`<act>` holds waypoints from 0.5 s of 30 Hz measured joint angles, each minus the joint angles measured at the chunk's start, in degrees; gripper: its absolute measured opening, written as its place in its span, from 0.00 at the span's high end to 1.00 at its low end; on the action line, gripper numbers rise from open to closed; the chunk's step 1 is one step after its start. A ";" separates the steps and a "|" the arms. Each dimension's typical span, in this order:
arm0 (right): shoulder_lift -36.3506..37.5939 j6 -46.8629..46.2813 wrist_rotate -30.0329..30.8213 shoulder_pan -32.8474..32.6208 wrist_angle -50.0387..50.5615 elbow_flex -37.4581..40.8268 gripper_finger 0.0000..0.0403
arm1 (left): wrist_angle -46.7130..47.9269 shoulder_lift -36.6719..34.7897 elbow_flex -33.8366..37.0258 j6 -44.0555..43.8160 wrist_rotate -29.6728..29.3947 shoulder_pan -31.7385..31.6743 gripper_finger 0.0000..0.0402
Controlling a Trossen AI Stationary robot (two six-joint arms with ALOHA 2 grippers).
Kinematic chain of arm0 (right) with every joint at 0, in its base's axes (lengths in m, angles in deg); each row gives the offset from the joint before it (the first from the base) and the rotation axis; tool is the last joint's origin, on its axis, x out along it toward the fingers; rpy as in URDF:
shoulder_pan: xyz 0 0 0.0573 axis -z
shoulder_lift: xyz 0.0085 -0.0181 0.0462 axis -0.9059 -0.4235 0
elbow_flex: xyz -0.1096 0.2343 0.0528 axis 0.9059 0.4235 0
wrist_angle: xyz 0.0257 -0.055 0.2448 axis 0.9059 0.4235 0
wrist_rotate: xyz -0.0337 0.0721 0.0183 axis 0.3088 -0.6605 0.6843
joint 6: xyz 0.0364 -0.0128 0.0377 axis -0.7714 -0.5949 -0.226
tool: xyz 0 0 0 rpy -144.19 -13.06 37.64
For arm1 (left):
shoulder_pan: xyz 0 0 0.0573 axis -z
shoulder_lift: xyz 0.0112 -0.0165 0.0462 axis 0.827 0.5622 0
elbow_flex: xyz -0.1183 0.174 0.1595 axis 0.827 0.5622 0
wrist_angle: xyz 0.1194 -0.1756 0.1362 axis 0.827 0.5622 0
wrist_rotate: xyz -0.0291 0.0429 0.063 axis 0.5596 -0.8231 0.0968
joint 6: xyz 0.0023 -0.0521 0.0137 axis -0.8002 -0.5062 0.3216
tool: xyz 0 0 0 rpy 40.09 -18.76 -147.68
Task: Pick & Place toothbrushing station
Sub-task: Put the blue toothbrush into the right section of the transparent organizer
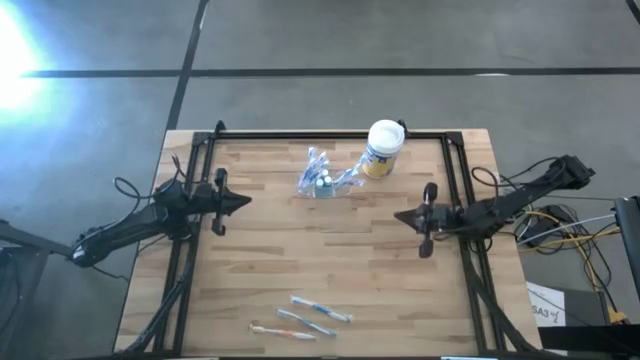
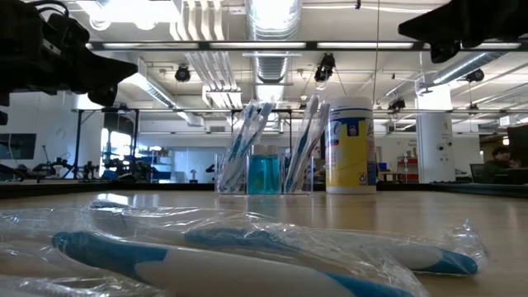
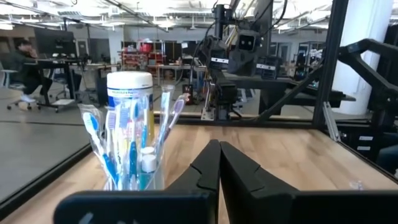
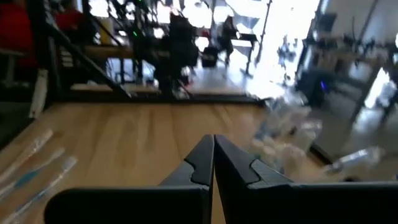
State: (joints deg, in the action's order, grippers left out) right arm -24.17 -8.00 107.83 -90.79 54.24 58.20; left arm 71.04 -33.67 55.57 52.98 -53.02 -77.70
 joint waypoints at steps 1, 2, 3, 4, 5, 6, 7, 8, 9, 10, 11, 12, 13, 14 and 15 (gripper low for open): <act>-0.45 -2.82 0.64 0.04 4.03 -1.93 0.98 | 0.02 0.00 0.01 0.16 -0.02 0.00 0.97; -1.05 -5.69 1.05 0.04 7.61 -3.79 0.98 | 0.02 0.00 0.02 0.20 -0.02 0.00 0.97; -1.88 -8.72 1.41 0.02 10.67 -5.54 0.98 | 0.02 0.00 0.02 0.19 -0.02 0.00 0.98; -3.07 -11.45 1.48 0.02 13.05 -7.33 0.98 | 0.01 0.00 0.02 0.19 -0.02 0.00 0.98; -4.66 -13.68 1.49 -0.02 15.02 -9.28 0.98 | 0.03 0.00 0.02 0.19 -0.02 0.00 0.99; -6.52 -15.67 1.45 -0.02 17.00 -11.11 0.98 | 0.04 0.00 -0.03 0.20 -0.02 0.00 0.99; -8.65 -18.09 1.27 -0.04 19.18 -12.92 0.98 | 0.07 0.00 -0.13 0.16 -0.02 0.00 0.99; -11.03 -20.44 0.50 -0.02 21.45 -14.84 0.98 | 0.22 0.00 -0.31 -0.05 -0.04 0.00 0.99; -13.81 -22.68 -0.10 -0.04 23.46 -16.90 0.97 | 0.26 0.02 -0.64 -0.34 -0.04 0.00 0.99; -16.68 -24.75 -0.55 -0.07 25.22 -18.88 0.96 | 0.18 0.02 -1.05 -0.86 -0.07 0.00 0.98; -19.76 -26.85 -0.99 -0.07 26.88 -20.93 0.95 | -0.02 0.00 -1.48 -1.42 -0.09 0.00 0.97; -22.87 -28.63 -1.24 -0.07 28.25 -23.02 0.94 | -0.23 0.00 -1.75 -1.99 -0.09 0.00 0.96; -26.05 -30.48 -1.28 -0.10 29.70 -25.00 0.92 | -0.19 0.00 -1.91 -2.50 -0.11 0.00 0.96; -29.30 -32.17 -1.27 -0.13 30.92 -26.83 0.90 | -0.02 0.04 -1.92 -3.07 -0.09 0.00 0.96; -32.70 -33.65 -1.33 -0.13 31.73 -28.66 0.88 | 0.44 0.09 -1.92 -3.73 -0.11 0.00 0.95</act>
State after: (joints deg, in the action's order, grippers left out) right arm -56.88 -41.65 106.50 -90.92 85.97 29.54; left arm 71.48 -33.58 53.65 49.24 -53.13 -77.70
